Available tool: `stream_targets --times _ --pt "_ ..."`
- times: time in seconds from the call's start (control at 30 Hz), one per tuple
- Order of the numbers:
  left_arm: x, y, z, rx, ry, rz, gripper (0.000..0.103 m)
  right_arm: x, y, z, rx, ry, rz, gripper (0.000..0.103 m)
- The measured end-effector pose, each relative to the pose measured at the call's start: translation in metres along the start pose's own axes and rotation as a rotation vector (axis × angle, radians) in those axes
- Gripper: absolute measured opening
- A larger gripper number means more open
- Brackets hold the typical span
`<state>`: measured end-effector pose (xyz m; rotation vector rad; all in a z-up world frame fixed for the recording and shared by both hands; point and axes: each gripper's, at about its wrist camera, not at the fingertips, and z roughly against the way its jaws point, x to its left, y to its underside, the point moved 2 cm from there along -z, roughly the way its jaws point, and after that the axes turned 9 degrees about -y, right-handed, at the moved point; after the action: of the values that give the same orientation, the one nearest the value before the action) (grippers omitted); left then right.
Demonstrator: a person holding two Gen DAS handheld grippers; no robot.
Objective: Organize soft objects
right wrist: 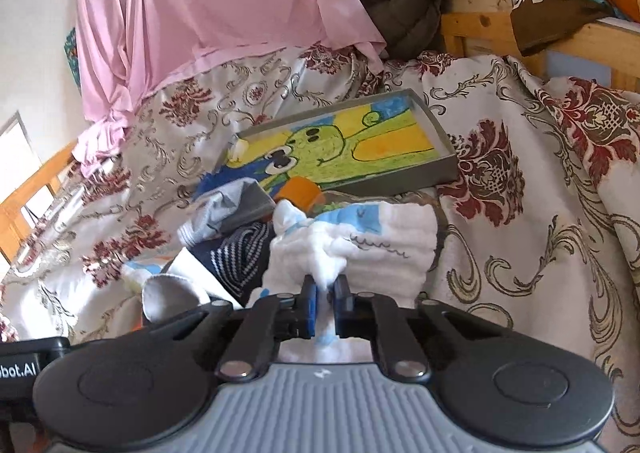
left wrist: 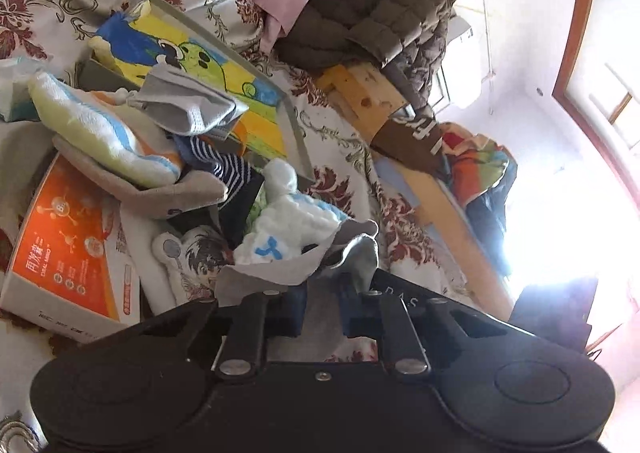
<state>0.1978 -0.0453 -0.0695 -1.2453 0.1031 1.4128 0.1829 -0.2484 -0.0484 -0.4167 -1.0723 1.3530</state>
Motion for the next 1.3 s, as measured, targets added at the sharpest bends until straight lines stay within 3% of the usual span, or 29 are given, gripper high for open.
stream_targets --times 0.17,0.27,0.3,0.33,0.37,0.57,0.63,0.7,0.8,0.87,0.93,1.03,1.07,1.2,1.3 --pt "0.008 -0.003 0.001 0.014 0.022 0.079 0.027 0.000 -0.001 0.002 -0.012 -0.016 -0.011 0.009" --pt "0.014 -0.004 0.004 0.003 0.027 0.138 0.047 -0.001 0.000 0.000 -0.006 -0.003 -0.013 0.009" --pt "0.016 -0.005 0.006 -0.008 0.037 0.165 0.058 -0.001 0.001 0.000 -0.005 -0.005 -0.016 0.009" --pt "0.018 -0.005 0.007 -0.017 0.040 0.182 0.059 -0.001 0.001 0.000 -0.004 -0.007 -0.013 0.009" --pt "0.017 -0.006 0.008 -0.023 0.037 0.181 0.059 0.000 0.001 0.000 -0.004 -0.009 -0.008 0.009" --pt "0.009 -0.008 0.002 -0.022 0.001 0.087 0.031 0.008 0.002 0.000 -0.007 -0.019 0.032 0.009" --pt "0.008 -0.009 0.002 -0.031 -0.005 0.074 0.014 0.010 0.003 0.001 -0.009 -0.025 0.038 0.009" --pt "0.007 -0.011 0.003 -0.038 -0.006 0.064 0.007 0.012 0.003 0.001 -0.009 -0.031 0.046 0.009" --pt "0.006 -0.010 0.005 -0.046 0.005 0.062 0.006 0.013 0.003 0.002 -0.011 -0.032 0.059 0.008" --pt "0.007 -0.010 0.005 -0.050 0.020 0.074 0.010 0.013 0.003 0.001 -0.008 -0.027 0.060 0.008" --pt "0.011 -0.010 0.004 -0.047 0.017 0.106 0.030 0.013 0.003 0.000 -0.005 -0.023 0.060 0.009" --pt "0.017 -0.011 0.001 -0.042 0.005 0.145 0.046 0.014 0.004 0.000 0.000 -0.021 0.068 0.009" --pt "0.018 -0.013 -0.001 -0.041 0.005 0.155 0.047 0.014 0.004 0.000 0.001 -0.020 0.072 0.009" --pt "0.023 -0.016 -0.010 -0.024 -0.016 0.163 0.043 0.015 0.005 -0.001 0.004 -0.018 0.076 0.009" --pt "0.025 -0.016 -0.015 -0.005 -0.051 0.139 0.021 0.015 0.005 -0.002 0.004 -0.015 0.082 0.008"
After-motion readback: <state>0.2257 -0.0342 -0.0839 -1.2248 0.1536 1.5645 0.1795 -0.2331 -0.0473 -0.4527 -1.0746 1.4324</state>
